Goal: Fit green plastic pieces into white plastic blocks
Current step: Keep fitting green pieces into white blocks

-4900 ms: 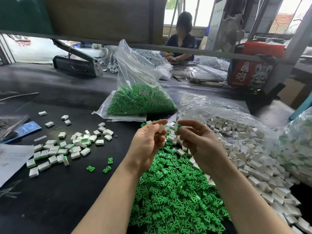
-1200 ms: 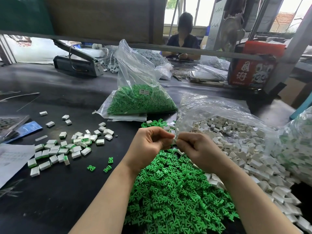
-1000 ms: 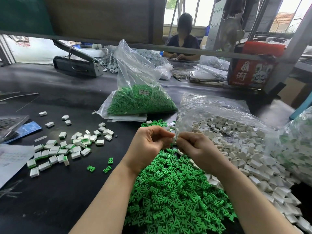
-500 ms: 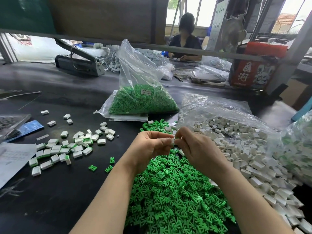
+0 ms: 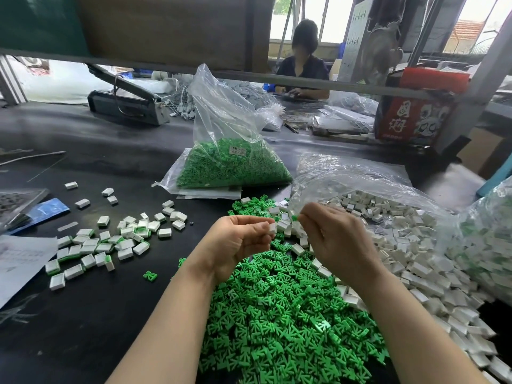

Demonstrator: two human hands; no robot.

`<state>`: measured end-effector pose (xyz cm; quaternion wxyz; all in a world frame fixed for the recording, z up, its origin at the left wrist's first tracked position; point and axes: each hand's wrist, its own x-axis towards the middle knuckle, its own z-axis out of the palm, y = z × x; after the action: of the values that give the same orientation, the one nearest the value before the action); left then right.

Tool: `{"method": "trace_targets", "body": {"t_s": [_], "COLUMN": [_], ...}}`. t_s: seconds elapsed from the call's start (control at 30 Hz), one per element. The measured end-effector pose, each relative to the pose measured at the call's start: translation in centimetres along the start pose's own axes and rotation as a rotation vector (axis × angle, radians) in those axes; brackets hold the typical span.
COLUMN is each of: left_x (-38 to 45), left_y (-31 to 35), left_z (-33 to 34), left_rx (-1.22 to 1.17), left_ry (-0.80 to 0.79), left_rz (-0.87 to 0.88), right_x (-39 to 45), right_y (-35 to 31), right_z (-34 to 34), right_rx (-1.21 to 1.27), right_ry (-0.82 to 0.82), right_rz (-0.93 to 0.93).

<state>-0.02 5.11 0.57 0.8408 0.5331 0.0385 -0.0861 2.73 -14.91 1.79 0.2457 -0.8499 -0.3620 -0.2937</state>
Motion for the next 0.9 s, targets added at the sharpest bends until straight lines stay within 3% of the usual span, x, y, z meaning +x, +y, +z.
{"method": "trace_targets", "body": {"t_s": [0.13,0.2,0.9], "left_x": [0.0,0.1,-0.3], "left_y": [-0.3,-0.3,-0.6], "left_z": [0.7,0.9,1.3], "left_rx": [-0.037,-0.04,0.224], "left_ry": [-0.025,-0.027,-0.018], "left_rz": [0.083,0.113,0.377], "right_x": [0.1,0.2,0.0], "right_y": [-0.9,-1.1,-1.5], "right_z": [1.2,1.3,1.0], "right_rx": [0.336,0.404,0.537], "right_ry": [-0.061,-0.085,-0.207], "right_rz": [0.312,0.374,0.408]}}
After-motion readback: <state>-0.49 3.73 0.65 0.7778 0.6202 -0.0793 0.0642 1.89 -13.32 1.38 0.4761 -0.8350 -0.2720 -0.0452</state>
